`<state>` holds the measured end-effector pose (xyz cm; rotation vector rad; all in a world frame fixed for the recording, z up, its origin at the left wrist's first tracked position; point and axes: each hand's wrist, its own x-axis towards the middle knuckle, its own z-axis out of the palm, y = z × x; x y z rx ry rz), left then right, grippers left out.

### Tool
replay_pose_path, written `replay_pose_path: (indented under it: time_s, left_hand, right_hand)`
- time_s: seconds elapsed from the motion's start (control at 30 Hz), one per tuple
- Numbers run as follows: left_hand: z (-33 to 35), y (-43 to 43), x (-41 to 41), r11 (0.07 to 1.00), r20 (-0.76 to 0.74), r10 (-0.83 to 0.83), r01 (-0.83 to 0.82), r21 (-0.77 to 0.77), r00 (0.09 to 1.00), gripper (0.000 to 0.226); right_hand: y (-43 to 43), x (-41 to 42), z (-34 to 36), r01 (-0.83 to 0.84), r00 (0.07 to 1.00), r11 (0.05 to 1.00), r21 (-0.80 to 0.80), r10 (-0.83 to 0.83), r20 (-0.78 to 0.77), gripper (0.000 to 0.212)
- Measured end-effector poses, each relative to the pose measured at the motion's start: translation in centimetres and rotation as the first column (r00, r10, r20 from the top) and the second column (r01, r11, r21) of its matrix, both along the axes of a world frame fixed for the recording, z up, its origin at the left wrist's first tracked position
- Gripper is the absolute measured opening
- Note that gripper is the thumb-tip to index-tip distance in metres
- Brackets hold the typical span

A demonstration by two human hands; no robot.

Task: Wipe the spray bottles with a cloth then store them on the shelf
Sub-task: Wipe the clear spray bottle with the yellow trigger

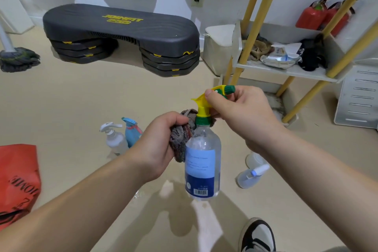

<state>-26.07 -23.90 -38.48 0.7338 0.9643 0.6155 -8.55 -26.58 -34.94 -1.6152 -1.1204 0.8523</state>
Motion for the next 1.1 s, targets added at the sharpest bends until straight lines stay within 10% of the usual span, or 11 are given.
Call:
replay_pose_path:
  time_s: [0.23,0.53,0.7,0.87,1.0,1.1]
  left_hand:
    - [-2.7,-5.7,2.6,0.787,-0.384,0.146,0.129,0.603,0.912,0.025]
    - [-3.3,-3.0,1.9,0.924,-0.280,0.131,-0.015,0.381,0.951,0.030]
    - [-2.9,-4.8,1.7,0.651,-0.338,0.186,0.142,0.745,0.923,0.037]
    - [-5.1,-3.4,0.6,0.977,-0.190,0.053,-0.012,0.213,0.980,0.029]
    - [-7.2,-4.9,1.1,0.944,-0.117,-0.067,0.025,-0.330,0.991,0.043]
    - [-6.5,-5.8,2.2,0.926,-0.035,-0.061,0.044,-0.376,0.998,0.042]
  right_hand:
    - [0.0,-0.9,-0.3,0.027,0.936,0.999,-0.021,-0.018,0.350,0.053]
    - [-1.1,-1.5,0.7,0.036,0.893,0.999,0.018,-0.040,0.448,0.054]
    - [-1.0,-1.8,0.1,0.049,0.934,0.999,-0.001,-0.045,0.355,0.054]
    - [-2.3,-0.3,-0.2,0.100,0.970,0.995,-0.011,-0.095,0.223,0.053]
    - [-3.9,1.3,0.3,0.184,0.979,0.982,-0.027,-0.181,0.095,0.033]
    - [-4.9,2.3,0.5,0.234,0.972,0.970,-0.062,-0.234,0.002,0.031]
